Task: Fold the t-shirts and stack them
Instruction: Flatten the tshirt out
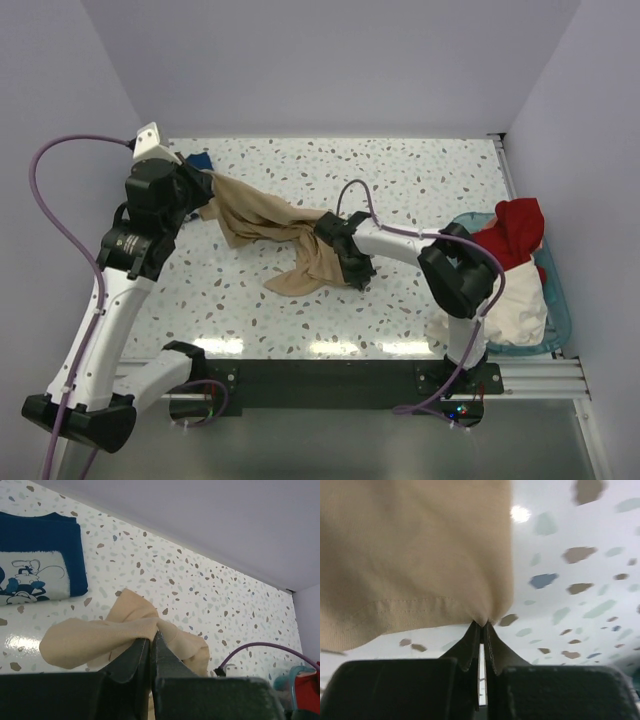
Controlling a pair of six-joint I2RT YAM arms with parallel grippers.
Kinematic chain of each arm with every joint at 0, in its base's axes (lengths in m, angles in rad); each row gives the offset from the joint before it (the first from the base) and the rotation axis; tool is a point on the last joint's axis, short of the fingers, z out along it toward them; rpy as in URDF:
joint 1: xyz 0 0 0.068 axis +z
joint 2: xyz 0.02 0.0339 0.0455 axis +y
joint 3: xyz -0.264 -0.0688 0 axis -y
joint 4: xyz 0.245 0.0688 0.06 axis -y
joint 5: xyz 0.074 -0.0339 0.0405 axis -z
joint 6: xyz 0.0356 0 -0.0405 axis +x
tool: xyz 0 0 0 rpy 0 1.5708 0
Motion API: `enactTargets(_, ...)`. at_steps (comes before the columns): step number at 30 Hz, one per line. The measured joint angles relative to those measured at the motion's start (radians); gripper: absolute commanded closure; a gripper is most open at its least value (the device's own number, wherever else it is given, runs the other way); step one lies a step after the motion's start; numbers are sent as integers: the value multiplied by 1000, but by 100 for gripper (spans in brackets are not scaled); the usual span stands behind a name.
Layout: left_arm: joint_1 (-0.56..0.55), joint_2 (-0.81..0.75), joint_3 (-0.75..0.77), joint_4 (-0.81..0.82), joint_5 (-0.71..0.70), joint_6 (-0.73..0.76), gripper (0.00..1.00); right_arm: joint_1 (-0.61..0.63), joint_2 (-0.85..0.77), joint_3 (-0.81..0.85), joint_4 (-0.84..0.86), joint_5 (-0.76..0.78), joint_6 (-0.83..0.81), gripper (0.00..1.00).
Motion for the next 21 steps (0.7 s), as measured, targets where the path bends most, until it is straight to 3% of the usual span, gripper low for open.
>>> enactTargets(8, 1, -2, 99, 24, 21, 51, 100, -190, -45, 204, -148, 144, -22, 100)
enactTargets(12, 1, -27, 133, 45, 22, 55, 100, -277, -170, 434, -225, 238, -47, 100)
enactTargets(21, 1, -161, 189, 108, -15, 56, 100, -327, -375, 927, -323, 393, -99, 100)
